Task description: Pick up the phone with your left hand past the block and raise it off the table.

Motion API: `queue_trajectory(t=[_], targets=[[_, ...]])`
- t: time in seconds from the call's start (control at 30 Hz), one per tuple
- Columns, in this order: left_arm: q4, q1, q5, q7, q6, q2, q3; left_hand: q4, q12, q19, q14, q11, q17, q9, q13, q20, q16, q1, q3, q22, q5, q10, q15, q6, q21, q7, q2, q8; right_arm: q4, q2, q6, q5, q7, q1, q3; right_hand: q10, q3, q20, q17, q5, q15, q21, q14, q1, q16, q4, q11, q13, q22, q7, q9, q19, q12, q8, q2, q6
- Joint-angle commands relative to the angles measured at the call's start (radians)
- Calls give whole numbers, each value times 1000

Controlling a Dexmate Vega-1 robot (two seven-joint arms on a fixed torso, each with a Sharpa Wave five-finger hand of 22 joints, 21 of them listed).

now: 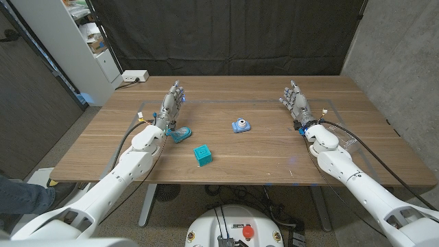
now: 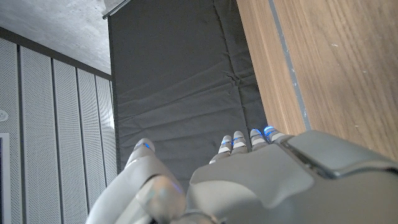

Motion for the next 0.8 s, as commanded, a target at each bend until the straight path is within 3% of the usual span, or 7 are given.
queue_trajectory(t=[0.03, 0.27, 0.8], targets=[[-55, 29, 24, 15, -29, 24, -8, 1, 2, -39, -21, -4, 2, 1, 6, -3, 1, 4, 11, 5, 0, -3, -7, 3, -1, 0, 10, 3, -10, -7, 13, -12, -4, -8, 2, 5, 7, -1, 3, 5, 6, 7, 6, 10, 7, -2, 1, 3, 5, 0, 2, 5, 7, 7, 4, 7], [-79, 44, 17, 16, -9, 46, -16, 1, 2, -42, -21, -6, 2, 1, 6, -1, 1, 6, 13, 5, -2, -1, -8, 8, -1, -2, 16, 3, -17, -7, 6, -12, -12, -9, 2, 5, 6, -2, 3, 6, 5, 7, 7, 11, 7, -3, 0, 3, 5, 0, 2, 4, 6, 7, 5, 9], [-100, 79, 43, 31, -71, 62, -39, -1, 3, -47, -18, -8, 2, 1, 6, 2, 1, 11, 16, 5, -7, 6, -7, 19, -1, -1, 26, 4, -20, -10, -19, -15, -16, 4, -4, 6, 4, -1, 3, 6, 6, 6, 6, 11, 6, -3, 0, 4, 5, 0, 2, 1, 6, 6, 6, 11]])
